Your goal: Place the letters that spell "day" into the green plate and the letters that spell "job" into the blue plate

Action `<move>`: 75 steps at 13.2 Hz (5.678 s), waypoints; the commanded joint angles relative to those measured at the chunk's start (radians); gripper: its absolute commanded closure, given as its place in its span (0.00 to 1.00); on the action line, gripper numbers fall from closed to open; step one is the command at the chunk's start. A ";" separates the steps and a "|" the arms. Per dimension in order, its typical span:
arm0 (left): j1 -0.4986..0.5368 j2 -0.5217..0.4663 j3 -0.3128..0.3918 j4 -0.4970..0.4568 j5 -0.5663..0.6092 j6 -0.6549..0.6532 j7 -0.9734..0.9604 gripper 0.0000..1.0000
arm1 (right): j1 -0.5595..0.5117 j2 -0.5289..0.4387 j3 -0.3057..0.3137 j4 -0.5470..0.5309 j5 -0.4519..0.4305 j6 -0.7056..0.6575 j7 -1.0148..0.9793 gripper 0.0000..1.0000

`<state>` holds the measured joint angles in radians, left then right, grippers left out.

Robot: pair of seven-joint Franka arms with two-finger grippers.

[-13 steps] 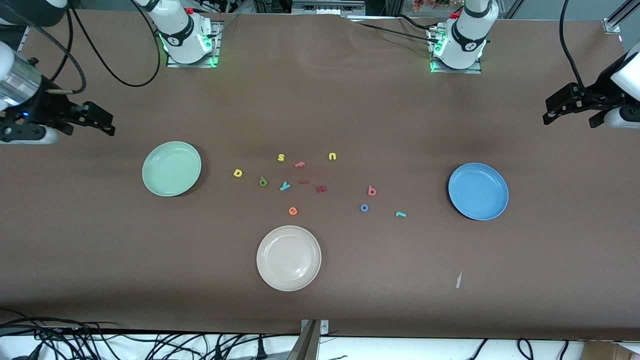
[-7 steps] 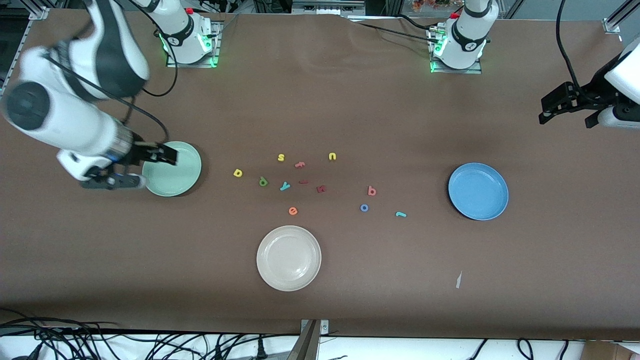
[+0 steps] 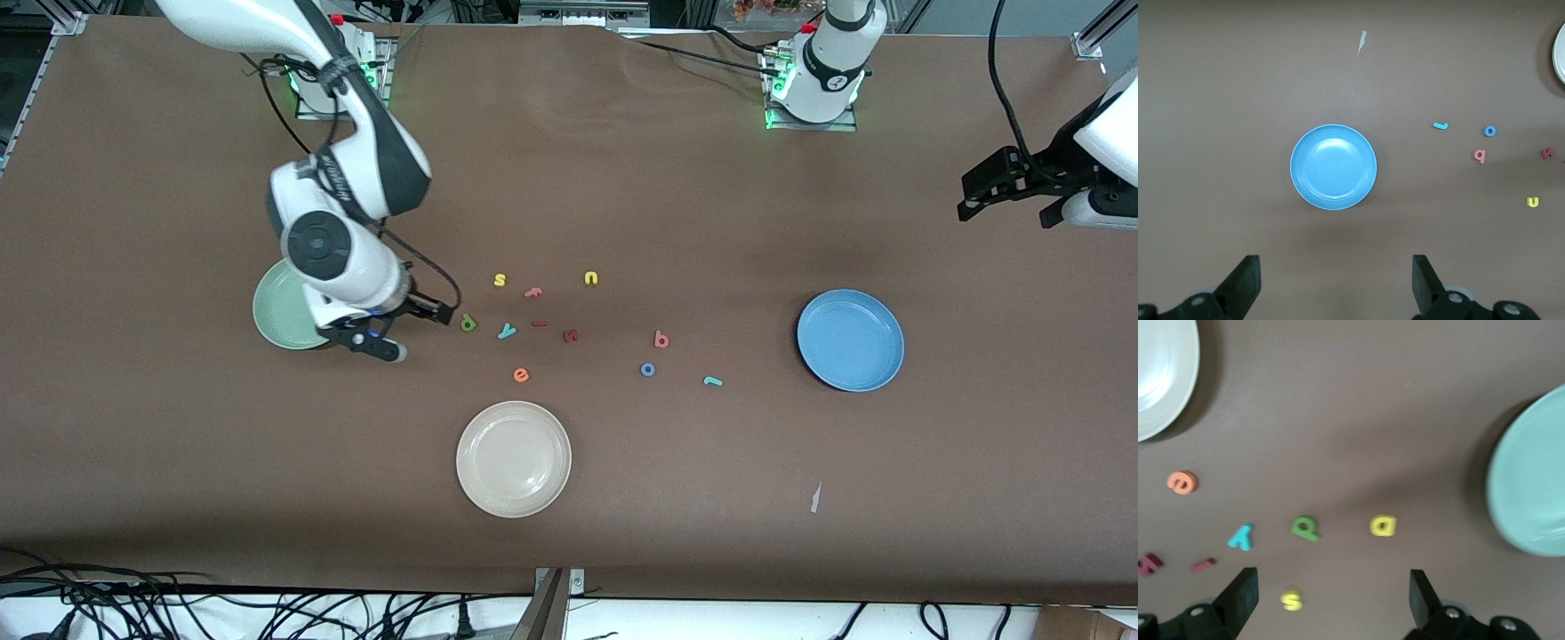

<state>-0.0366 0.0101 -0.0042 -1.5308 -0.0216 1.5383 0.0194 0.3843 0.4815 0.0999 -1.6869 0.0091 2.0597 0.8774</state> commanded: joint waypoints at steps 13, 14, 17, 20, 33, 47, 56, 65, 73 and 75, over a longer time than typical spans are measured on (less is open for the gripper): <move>-0.135 0.206 -0.043 -0.066 -0.004 0.110 0.008 0.00 | 0.180 0.252 -0.014 0.033 -0.092 0.379 0.572 0.27; -0.135 0.247 -0.043 -0.083 -0.014 0.155 0.014 0.00 | 0.180 0.252 -0.014 0.033 -0.092 0.382 0.577 0.29; -0.169 0.329 -0.043 -0.088 -0.011 0.288 0.002 0.00 | 0.173 0.259 -0.014 0.032 -0.092 0.385 0.577 0.39; -0.172 0.414 -0.043 -0.088 -0.017 0.441 -0.002 0.00 | 0.171 0.266 -0.016 0.032 -0.093 0.386 0.577 0.55; -0.278 0.723 -0.036 -0.091 -0.054 0.851 -0.007 0.00 | 0.157 0.191 -0.023 0.033 -0.100 0.237 0.450 0.93; -0.304 0.771 -0.019 -0.091 -0.052 0.872 0.001 0.18 | 0.119 -0.103 -0.479 -0.454 0.064 0.153 -0.666 0.60; -0.330 0.777 0.001 -0.092 0.032 0.887 0.007 0.82 | 0.145 -0.048 -0.312 -0.248 0.104 0.123 -0.441 0.00; -0.117 0.458 0.007 -0.314 0.045 0.671 0.077 0.80 | 0.197 0.031 -0.241 -0.347 0.112 0.413 -0.111 0.28; -0.016 0.373 0.004 -0.453 0.034 0.600 0.182 0.01 | 0.197 0.043 -0.233 -0.346 0.112 0.409 -0.100 0.81; -0.029 0.373 0.000 -0.436 -0.030 0.605 0.182 0.01 | 0.196 0.029 -0.238 -0.335 0.112 0.395 -0.129 0.86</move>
<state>-0.0570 0.4076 0.0032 -1.9670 -0.0171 2.1385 0.1909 0.5792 0.5311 -0.1371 -2.0178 0.1084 2.4605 0.7729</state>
